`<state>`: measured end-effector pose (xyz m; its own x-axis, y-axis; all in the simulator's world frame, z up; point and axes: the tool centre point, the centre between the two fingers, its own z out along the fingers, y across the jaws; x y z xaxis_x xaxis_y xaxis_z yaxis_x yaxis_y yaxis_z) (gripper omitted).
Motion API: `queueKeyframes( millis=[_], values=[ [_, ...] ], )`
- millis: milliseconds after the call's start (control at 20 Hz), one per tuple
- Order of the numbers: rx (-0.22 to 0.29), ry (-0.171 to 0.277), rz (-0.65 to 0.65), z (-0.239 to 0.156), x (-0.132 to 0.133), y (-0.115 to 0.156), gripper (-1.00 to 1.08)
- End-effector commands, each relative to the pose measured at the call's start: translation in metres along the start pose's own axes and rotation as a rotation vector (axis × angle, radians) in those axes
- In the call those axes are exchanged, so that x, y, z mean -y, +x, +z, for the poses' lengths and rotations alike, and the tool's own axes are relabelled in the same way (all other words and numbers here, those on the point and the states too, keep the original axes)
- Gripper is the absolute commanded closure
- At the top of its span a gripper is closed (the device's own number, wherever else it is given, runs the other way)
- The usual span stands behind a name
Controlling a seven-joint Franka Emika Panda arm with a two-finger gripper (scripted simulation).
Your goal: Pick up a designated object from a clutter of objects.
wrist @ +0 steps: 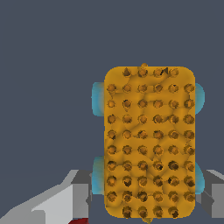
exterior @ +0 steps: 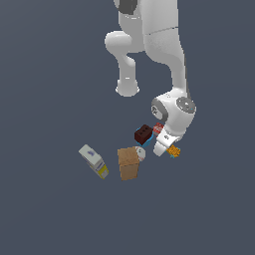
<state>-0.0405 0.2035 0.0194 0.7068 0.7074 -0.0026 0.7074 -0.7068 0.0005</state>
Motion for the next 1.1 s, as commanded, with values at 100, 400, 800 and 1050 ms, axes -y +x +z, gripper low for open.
queueKeyframes(
  millis=[100, 400, 800, 1050],
  values=[
    [-0.001, -0.001, 0.0, -0.014, -0.01, -0.002, 1.08],
    [-0.001, -0.001, 0.0, -0.051, -0.035, -0.01, 1.08],
    [-0.003, 0.002, -0.002, -0.126, -0.085, -0.023, 1.08],
    [-0.004, 0.003, -0.002, -0.178, -0.12, -0.032, 1.08]
  ],
)
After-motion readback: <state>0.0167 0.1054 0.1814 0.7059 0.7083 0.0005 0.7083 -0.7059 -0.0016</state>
